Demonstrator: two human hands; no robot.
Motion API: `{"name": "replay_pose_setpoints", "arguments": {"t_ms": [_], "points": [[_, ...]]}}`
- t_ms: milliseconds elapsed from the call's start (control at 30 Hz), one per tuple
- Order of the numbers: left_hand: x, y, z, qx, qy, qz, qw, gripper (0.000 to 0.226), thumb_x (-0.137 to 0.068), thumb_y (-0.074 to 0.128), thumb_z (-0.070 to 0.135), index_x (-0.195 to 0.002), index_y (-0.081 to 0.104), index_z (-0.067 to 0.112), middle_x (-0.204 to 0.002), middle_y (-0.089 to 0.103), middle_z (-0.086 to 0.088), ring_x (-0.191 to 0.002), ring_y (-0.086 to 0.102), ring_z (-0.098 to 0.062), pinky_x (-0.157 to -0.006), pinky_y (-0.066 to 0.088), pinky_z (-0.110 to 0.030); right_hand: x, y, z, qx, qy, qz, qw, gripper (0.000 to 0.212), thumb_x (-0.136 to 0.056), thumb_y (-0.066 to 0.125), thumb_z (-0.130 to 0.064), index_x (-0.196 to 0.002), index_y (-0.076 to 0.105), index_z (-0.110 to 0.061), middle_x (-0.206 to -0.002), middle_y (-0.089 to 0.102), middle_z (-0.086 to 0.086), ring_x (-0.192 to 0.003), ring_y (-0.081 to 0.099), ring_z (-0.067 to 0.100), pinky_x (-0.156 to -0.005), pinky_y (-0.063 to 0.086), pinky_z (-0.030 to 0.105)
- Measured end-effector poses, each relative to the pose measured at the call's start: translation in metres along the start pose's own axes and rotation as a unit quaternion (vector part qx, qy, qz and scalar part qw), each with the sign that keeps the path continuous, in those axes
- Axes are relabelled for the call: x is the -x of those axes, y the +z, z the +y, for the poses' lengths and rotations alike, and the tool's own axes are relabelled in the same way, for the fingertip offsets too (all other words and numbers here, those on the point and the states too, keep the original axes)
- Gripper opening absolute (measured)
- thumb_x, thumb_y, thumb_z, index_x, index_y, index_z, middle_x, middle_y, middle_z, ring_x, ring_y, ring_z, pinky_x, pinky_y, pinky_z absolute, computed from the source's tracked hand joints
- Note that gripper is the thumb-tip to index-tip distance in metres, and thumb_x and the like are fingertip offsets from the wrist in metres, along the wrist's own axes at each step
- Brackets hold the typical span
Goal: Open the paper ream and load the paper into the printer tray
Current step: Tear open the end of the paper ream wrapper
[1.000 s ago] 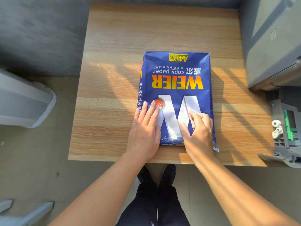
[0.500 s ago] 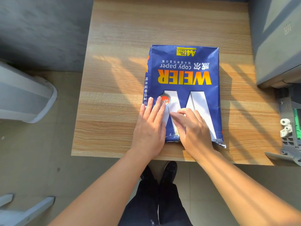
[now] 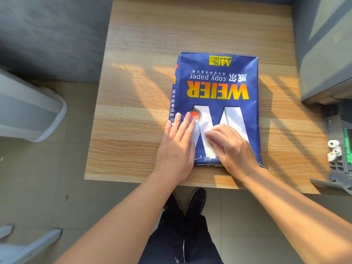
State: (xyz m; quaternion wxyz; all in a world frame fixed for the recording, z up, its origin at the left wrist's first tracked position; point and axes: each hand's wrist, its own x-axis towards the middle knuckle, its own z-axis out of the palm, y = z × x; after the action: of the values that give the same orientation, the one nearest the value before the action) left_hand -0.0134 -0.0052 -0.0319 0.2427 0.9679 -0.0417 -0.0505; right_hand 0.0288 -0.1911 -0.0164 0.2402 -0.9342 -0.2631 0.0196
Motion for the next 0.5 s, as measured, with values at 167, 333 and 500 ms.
{"name": "replay_pose_setpoints", "arguments": {"t_ms": [167,333,500], "points": [[0.0,0.001,0.0,-0.001,0.0,0.004,1.0,0.055,-0.104,0.033,0.024,-0.157,0.03,0.01,-0.169,0.022,-0.005,-0.158,0.008,-0.027,-0.129,0.01,-0.045,-0.001,-0.001,0.004,0.014,-0.019,-0.011,1.0,0.008,-0.101,0.059,-0.011,-0.098,0.066,-0.007,-0.099,0.067,0.007,-0.086,0.062,0.033,-0.066,0.054,0.047],[0.0,0.0,0.001,0.002,-0.002,0.006,1.0,0.056,-0.104,0.033,0.025,-0.157,0.029,0.011,-0.169,0.023,-0.004,-0.158,0.009,-0.026,-0.129,0.009,-0.045,-0.002,-0.001,0.005,0.017,-0.023,-0.015,0.999,0.008,-0.101,0.058,-0.011,-0.096,0.064,-0.007,-0.095,0.065,0.008,-0.083,0.06,0.032,-0.065,0.054,0.048],[0.0,-0.001,0.001,-0.001,-0.004,-0.001,1.0,0.057,-0.103,0.031,0.025,-0.158,0.028,0.011,-0.169,0.021,-0.004,-0.158,0.007,-0.025,-0.129,0.01,-0.045,-0.005,-0.002,0.012,-0.025,-0.024,-0.041,0.999,0.01,-0.1,0.06,-0.012,-0.109,0.064,-0.008,-0.1,0.061,0.008,-0.086,0.061,0.028,-0.066,0.056,0.049]]}}
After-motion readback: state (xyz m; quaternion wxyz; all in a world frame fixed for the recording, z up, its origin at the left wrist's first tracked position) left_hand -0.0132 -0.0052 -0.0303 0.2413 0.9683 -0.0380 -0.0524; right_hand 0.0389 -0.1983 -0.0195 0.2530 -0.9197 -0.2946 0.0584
